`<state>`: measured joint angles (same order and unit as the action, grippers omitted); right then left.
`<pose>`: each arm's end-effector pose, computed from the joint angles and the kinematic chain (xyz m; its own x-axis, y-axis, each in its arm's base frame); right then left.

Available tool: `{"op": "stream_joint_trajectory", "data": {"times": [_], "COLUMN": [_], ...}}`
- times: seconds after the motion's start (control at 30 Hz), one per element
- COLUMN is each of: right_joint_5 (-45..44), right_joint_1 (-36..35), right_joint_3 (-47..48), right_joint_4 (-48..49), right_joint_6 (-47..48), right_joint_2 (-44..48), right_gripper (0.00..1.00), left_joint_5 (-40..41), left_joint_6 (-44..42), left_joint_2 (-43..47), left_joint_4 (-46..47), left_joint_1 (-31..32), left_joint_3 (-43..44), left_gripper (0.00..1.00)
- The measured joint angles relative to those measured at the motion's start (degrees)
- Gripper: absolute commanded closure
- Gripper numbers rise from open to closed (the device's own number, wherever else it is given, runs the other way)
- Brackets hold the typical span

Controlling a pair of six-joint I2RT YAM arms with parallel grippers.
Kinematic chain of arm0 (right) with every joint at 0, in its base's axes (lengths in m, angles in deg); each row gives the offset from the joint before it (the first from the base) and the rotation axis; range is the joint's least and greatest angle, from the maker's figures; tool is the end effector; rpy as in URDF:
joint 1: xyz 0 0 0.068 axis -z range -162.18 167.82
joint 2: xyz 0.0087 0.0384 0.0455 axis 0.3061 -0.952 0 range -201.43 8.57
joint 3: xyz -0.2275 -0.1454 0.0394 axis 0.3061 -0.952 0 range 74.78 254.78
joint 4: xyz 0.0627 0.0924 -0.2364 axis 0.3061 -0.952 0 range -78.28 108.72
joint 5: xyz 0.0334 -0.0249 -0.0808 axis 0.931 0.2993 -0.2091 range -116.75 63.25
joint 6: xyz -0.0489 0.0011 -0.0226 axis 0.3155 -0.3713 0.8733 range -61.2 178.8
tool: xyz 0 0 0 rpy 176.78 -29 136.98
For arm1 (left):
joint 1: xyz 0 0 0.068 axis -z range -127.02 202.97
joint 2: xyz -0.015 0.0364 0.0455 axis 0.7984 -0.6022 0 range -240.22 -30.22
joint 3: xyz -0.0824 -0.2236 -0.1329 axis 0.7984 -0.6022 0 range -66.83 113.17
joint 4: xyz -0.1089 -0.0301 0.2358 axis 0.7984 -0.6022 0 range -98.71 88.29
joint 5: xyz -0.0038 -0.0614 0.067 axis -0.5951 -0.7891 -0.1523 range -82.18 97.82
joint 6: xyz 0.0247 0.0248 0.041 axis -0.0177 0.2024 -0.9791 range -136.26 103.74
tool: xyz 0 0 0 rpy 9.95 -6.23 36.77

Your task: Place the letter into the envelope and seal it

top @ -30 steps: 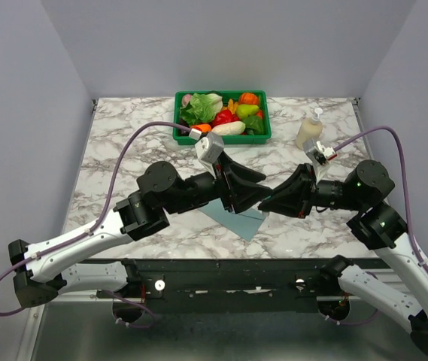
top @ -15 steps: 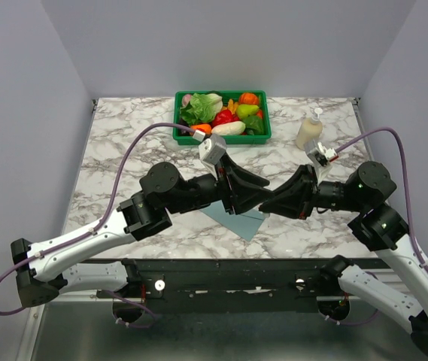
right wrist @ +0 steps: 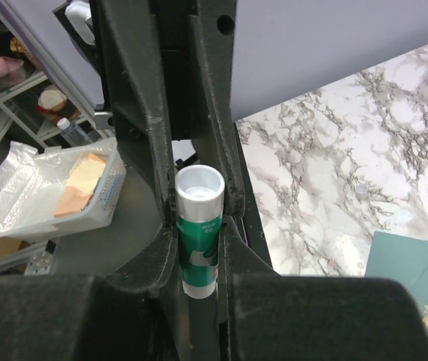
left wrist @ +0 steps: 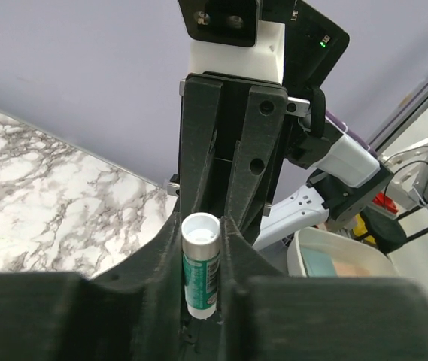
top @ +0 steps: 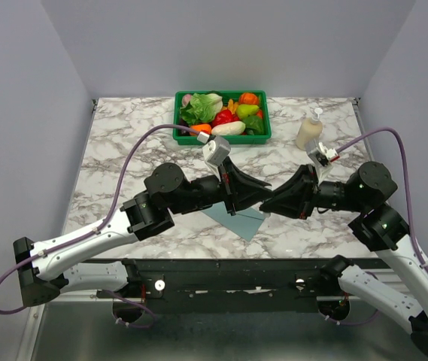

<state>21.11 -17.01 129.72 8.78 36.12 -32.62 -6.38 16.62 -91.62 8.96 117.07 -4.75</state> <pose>0.1021 0.1031 0.4105 -0.3316 0.0844 -0.9396 -0.9350 0.1036 0.3392 0.0989 -0.2236 0.4295 -0.4583 -0.2611 -0.8496 0.8673 0.0778 -0.4917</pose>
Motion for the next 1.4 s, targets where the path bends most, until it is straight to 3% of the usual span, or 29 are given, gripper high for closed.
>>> {"op": "stream_joint_trajectory", "data": {"times": [0.07,0.13,0.23,0.33,0.77,1.4], "right_joint_5": [0.0,0.0,0.02,0.09,1.55,-0.46], "right_joint_1": [0.0,0.0,0.0,0.0,0.0,0.0], "right_joint_3": [0.0,-0.04,-0.04,-0.04,0.31,0.24], "right_joint_4": [0.0,-0.02,-0.07,-0.15,-2.58,-2.84], "right_joint_6": [0.02,-0.04,-0.04,-0.02,0.66,0.17], "right_joint_2": [0.0,0.0,0.0,-0.2,-0.92,1.44], "right_gripper": [0.96,0.82,0.68,0.64,0.64,0.64], "left_joint_5": [0.0,-0.13,-0.31,-1.16,-5.18,-6.36], "left_joint_6": [-0.11,-0.02,-0.52,-1.88,-6.58,-5.79], "left_joint_2": [0.0,-0.04,-0.04,-0.37,-2.47,-2.45], "left_joint_4": [0.04,-0.09,-0.35,-2.45,-10.62,-10.16], "left_joint_1": [0.02,0.0,-0.02,-0.02,-0.26,-0.42], "left_joint_3": [0.0,0.02,0.11,1.36,6.6,6.34], "left_gripper": [1.0,1.0,1.0,1.0,1.0,1.0]}}
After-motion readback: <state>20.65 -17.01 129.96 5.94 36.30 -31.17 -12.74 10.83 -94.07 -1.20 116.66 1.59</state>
